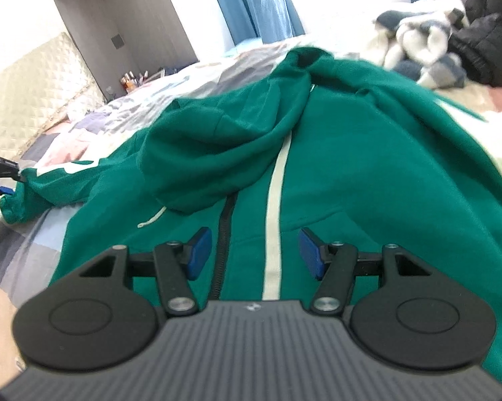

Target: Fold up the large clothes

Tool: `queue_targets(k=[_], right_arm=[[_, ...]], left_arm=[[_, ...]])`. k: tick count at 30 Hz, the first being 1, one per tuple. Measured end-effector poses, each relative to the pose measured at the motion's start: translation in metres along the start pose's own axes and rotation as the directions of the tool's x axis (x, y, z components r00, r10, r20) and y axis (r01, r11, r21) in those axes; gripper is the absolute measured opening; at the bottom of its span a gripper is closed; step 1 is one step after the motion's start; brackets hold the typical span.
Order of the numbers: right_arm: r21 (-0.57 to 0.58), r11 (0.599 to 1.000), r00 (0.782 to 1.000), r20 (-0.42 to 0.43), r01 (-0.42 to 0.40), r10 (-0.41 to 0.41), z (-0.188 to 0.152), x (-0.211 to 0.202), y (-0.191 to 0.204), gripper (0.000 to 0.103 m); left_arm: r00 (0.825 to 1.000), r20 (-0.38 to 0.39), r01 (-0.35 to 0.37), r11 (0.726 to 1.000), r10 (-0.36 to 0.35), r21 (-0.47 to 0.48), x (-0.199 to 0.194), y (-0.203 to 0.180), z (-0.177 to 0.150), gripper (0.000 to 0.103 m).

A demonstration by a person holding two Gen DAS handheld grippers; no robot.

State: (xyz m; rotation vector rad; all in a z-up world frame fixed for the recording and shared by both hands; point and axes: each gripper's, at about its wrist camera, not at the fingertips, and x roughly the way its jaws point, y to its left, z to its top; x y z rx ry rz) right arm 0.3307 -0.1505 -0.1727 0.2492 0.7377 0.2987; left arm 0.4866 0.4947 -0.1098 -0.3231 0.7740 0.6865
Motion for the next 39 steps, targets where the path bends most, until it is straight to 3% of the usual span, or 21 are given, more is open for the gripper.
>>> queue_targets(k=[6,11,19,21,26,33,37,39], right_arm=[[0.012,1.000,1.000,0.023,-0.007,0.007,-0.006,-0.021,-0.011,0.060],[0.008,1.000,0.998,0.061,-0.015,0.015,-0.011,-0.041,-0.015,0.060],[-0.005,1.000,0.994,0.111,-0.021,0.021,-0.019,-0.069,-0.022,0.060],[-0.012,1.000,0.993,0.114,-0.023,0.025,-0.023,-0.077,-0.025,0.060],[0.014,0.999,0.992,0.122,-0.047,0.045,-0.030,-0.096,-0.034,0.060],[0.071,0.998,0.990,0.138,0.002,-0.012,-0.033,-0.111,-0.055,0.060],[0.140,0.988,0.991,0.107,0.068,-0.083,-0.030,-0.114,-0.079,0.061],[0.160,0.984,0.992,0.085,0.083,-0.097,-0.025,-0.118,-0.091,0.061]], left_arm=[[0.993,0.001,0.120,0.992,-0.120,0.049,-0.081,-0.030,-0.043,0.056],[0.970,0.025,0.238,0.964,-0.242,0.117,-0.153,-0.064,-0.088,0.056],[0.903,0.010,0.419,0.887,-0.429,0.195,-0.250,-0.123,-0.182,0.056],[0.877,0.000,0.471,0.858,-0.481,0.205,-0.269,-0.138,-0.209,0.056],[0.839,0.011,0.525,0.815,-0.544,0.245,-0.308,-0.171,-0.267,0.056],[0.790,-0.051,0.602,0.757,-0.611,0.254,-0.330,-0.220,-0.326,0.056],[0.745,-0.100,0.660,0.708,-0.659,0.252,-0.327,-0.244,-0.351,0.056],[0.737,-0.114,0.668,0.692,-0.667,0.273,-0.325,-0.253,-0.363,0.056]])
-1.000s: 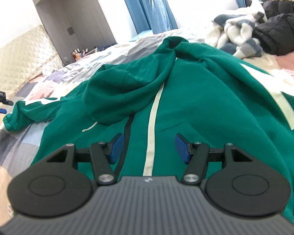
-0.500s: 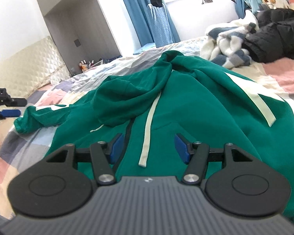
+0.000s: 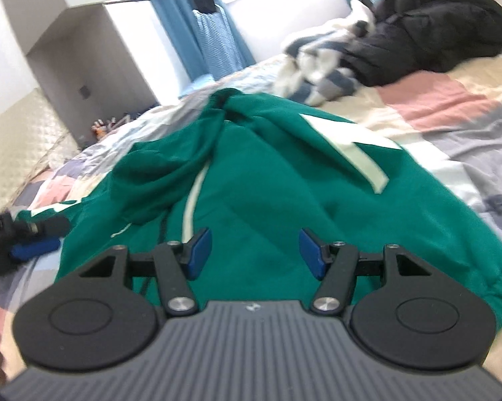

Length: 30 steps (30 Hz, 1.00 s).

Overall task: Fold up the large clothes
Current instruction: 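Move the right gripper toward the hoodie sleeve cuff, then grasp the green sleeve cuff with the right gripper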

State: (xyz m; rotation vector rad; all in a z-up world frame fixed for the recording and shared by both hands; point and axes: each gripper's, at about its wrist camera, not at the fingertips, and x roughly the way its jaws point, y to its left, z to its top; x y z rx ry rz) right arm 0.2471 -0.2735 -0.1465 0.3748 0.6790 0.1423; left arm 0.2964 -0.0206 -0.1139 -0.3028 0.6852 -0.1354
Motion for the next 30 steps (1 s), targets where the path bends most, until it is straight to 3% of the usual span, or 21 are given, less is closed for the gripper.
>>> queue_targets(k=[5,10,13,18,22,26,30], right_arm=[[-0.040,0.998,0.999,0.001,0.049,-0.049,0.030,-0.019,-0.027,0.060],[-0.067,0.992,0.992,-0.060,0.109,-0.113,0.056,-0.030,-0.077,0.060],[-0.053,0.979,0.976,-0.094,0.195,-0.199,0.056,-0.029,-0.114,0.060],[0.072,0.967,0.958,-0.171,0.244,-0.229,0.030,-0.022,-0.171,0.060],[0.168,0.960,0.958,-0.220,0.224,-0.185,0.005,-0.016,-0.195,0.061],[0.219,0.964,0.959,-0.268,0.151,-0.089,-0.014,-0.005,-0.197,0.061],[0.252,0.959,0.966,-0.249,0.131,-0.067,-0.022,-0.004,-0.193,0.060]], left_arm=[[0.999,-0.018,0.029,0.997,-0.028,0.067,0.021,-0.007,-0.023,0.056],[0.997,-0.046,0.068,0.997,-0.065,0.047,0.039,0.006,-0.037,0.056],[0.993,-0.086,0.085,0.996,-0.084,0.003,0.052,0.016,-0.042,0.056],[0.983,-0.158,0.090,0.994,-0.099,-0.065,0.068,0.026,-0.051,0.055],[0.986,-0.153,0.064,0.998,-0.067,-0.020,0.068,0.023,-0.057,0.055],[0.986,-0.158,0.054,0.999,-0.054,-0.003,0.066,0.021,-0.062,0.055],[0.987,-0.155,0.046,0.999,-0.044,0.008,0.063,0.020,-0.066,0.055]])
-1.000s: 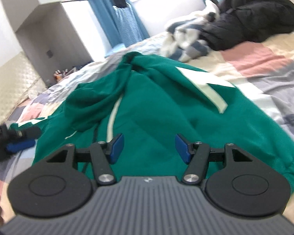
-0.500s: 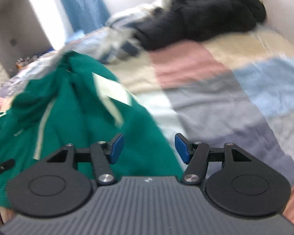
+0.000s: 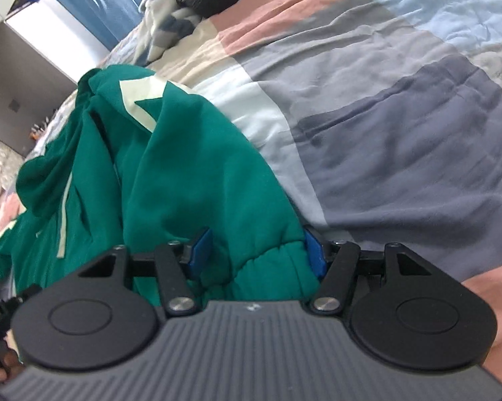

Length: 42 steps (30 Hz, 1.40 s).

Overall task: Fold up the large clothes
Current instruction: 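Grasp the green sleeve cuff with the right gripper, then pull the sleeve straight with the right gripper and release it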

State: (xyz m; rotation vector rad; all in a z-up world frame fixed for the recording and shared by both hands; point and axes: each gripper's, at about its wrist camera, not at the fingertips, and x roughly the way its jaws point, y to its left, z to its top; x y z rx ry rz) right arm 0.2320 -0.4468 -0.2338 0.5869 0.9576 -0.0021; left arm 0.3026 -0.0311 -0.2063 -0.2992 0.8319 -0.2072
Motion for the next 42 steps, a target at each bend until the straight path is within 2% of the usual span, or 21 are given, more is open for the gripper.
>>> queue_targets(k=[2,3,6,10,15,19,23,29,33,35,42], right_arm=[[-0.008,1.000,1.000,-0.014,0.007,-0.007,-0.001,0.003,0.001,0.053],[-0.024,1.000,1.000,-0.017,0.020,-0.020,-0.001,0.003,0.002,0.043],[-0.070,0.996,0.998,-0.023,0.054,-0.056,0.002,0.000,0.007,0.025],[-0.171,0.980,0.994,0.046,0.103,-0.096,0.013,-0.021,0.027,0.021],[-0.274,0.940,0.973,0.169,0.202,-0.160,0.048,-0.055,0.053,0.020],[-0.316,0.894,0.932,0.279,0.318,-0.232,0.097,-0.081,0.068,0.019],[-0.331,0.836,0.870,0.390,0.438,-0.301,0.148,-0.096,0.081,0.019],[-0.346,0.749,0.783,0.511,0.564,-0.354,0.211,-0.098,0.098,0.018],[-0.300,0.738,0.740,0.555,0.604,-0.379,0.251,-0.093,0.094,0.018],[-0.266,0.745,0.727,0.562,0.611,-0.395,0.274,-0.083,0.085,0.018],[-0.213,0.758,0.727,0.523,0.617,-0.445,0.319,-0.016,0.036,0.018]], left_arm=[[1.000,0.000,-0.001,1.000,0.001,0.003,-0.001,0.000,-0.001,0.055],[1.000,0.001,-0.003,1.000,0.003,0.004,0.000,-0.001,-0.002,0.055],[1.000,0.002,-0.001,1.000,0.001,-0.006,-0.003,0.000,-0.003,0.055],[1.000,0.004,0.001,1.000,-0.001,-0.011,-0.003,0.001,-0.001,0.055],[1.000,0.003,0.000,1.000,0.000,-0.017,-0.001,0.002,0.000,0.055],[1.000,0.005,-0.007,1.000,0.007,-0.011,-0.001,0.000,-0.002,0.055],[1.000,0.010,-0.019,1.000,0.019,0.012,0.000,-0.004,-0.004,0.055],[0.999,0.026,-0.044,0.998,0.043,0.042,0.002,-0.008,-0.004,0.055],[0.998,0.041,-0.049,0.998,0.047,0.047,0.004,-0.008,-0.001,0.055],[0.998,0.042,-0.058,0.997,0.057,0.047,0.008,-0.008,0.001,0.055],[0.996,0.010,-0.083,0.996,0.083,0.018,0.026,-0.001,0.013,0.055]])
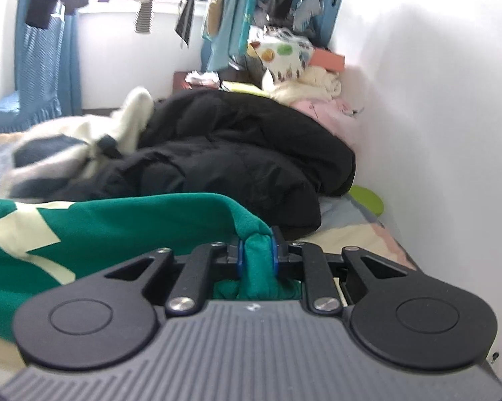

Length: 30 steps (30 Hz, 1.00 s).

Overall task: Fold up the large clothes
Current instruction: 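Pull the sleeve straight with the right gripper and release it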

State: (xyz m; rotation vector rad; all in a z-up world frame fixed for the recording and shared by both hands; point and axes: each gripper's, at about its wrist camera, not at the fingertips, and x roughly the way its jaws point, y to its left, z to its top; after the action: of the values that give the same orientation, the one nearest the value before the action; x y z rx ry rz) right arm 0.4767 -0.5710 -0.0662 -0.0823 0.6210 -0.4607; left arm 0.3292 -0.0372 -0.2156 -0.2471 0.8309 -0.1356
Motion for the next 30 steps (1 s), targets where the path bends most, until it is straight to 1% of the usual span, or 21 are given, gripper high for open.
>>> queue_targets(k=[4,6,11,16,19,23,25,28,29,30], right_arm=[[0.027,1.000,0.999,-0.041,0.005,-0.004,-0.018,0.047,0.002,0.018],[0.035,0.999,0.998,-0.055,0.001,0.001,-0.027,0.067,0.003,0.018],[0.036,0.999,0.995,-0.100,-0.006,0.010,-0.050,0.109,0.008,0.018],[0.103,0.994,0.992,-0.117,-0.032,0.044,-0.073,0.131,0.003,0.019],[0.094,0.995,0.991,-0.127,-0.035,0.047,-0.079,0.139,0.006,0.020],[0.097,0.995,0.990,-0.136,-0.022,0.036,-0.079,0.139,0.010,0.021],[0.105,0.994,0.990,-0.140,-0.020,0.035,-0.076,0.133,0.011,0.023],[0.137,0.990,0.990,-0.129,-0.037,0.055,-0.070,0.118,0.004,0.029],[0.143,0.989,0.990,-0.129,-0.040,0.058,-0.068,0.110,0.003,0.036],[0.147,0.988,0.990,-0.130,-0.040,0.060,-0.067,0.103,0.001,0.049]], left_arm=[[1.000,-0.004,-0.021,1.000,0.021,-0.023,0.004,0.006,0.012,0.055],[1.000,0.004,-0.024,0.999,0.024,-0.034,0.006,0.009,0.016,0.055],[0.999,-0.012,-0.046,0.997,0.046,-0.060,0.016,0.015,0.026,0.055],[0.999,-0.014,-0.041,0.997,0.040,-0.070,0.018,0.016,0.031,0.055],[0.999,-0.019,-0.036,0.996,0.035,-0.083,0.019,0.017,0.030,0.055],[0.999,-0.012,-0.046,0.996,0.045,-0.082,0.017,0.018,0.030,0.055],[0.999,0.002,-0.047,0.996,0.047,-0.073,0.016,0.018,0.030,0.055],[0.996,0.048,-0.077,0.996,0.079,-0.036,0.011,0.016,0.027,0.055],[0.994,0.053,-0.089,0.996,0.090,-0.026,0.010,0.016,0.027,0.055],[0.994,0.054,-0.094,0.995,0.096,-0.032,0.009,0.017,0.026,0.055]])
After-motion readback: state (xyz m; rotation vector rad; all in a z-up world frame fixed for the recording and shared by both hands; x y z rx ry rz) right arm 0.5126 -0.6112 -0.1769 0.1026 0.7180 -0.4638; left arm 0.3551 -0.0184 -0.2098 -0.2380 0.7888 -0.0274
